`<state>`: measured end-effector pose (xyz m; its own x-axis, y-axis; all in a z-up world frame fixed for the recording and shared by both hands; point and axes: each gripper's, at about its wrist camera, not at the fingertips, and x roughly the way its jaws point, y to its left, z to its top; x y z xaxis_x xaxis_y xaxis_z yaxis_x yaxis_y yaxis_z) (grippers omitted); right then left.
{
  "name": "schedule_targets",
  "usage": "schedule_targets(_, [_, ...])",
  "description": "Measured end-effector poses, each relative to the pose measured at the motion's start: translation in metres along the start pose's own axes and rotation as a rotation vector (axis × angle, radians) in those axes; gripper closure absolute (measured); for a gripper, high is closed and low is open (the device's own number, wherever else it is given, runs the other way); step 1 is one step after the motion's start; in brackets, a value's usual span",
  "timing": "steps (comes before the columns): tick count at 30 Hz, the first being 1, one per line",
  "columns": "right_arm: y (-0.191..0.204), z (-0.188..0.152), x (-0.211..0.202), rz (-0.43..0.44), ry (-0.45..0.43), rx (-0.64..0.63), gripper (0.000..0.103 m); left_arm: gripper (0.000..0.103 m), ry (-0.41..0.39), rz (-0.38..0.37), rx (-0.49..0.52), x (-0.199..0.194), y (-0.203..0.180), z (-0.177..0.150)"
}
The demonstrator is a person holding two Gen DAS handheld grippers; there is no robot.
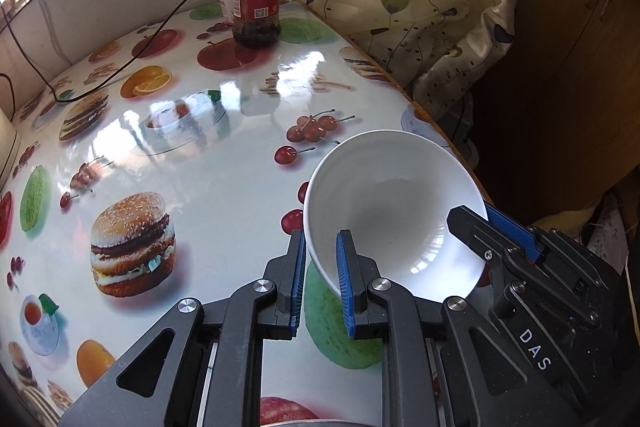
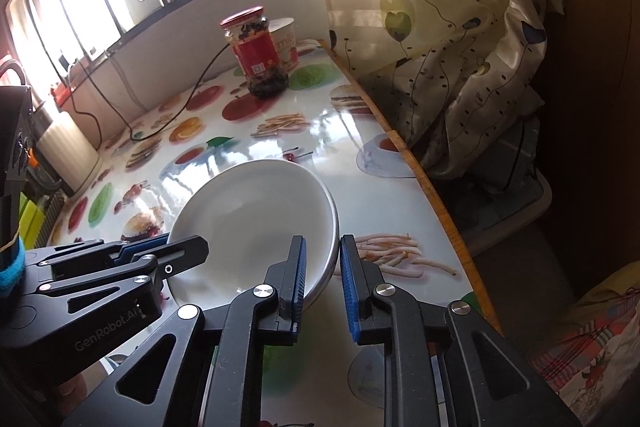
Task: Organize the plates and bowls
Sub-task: 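Lift the white bowl toward the steel bowl with both grippers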
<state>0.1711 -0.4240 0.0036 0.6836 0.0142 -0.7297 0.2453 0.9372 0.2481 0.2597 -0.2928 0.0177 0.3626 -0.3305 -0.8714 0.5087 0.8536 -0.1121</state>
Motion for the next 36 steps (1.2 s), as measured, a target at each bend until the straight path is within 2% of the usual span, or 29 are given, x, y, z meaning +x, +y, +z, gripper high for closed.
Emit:
schedule_targets(20, [0.0,0.0,-0.002,0.014,-0.006,0.005,0.086,0.087,-0.018,-0.005,-0.012,-0.005,0.003,-0.002])
schedule_targets(36, [0.015,-0.007,-0.037,0.034,-0.062,-0.004,0.086,0.087,-0.085,-0.007,-0.024,-0.037,0.004,-0.016])
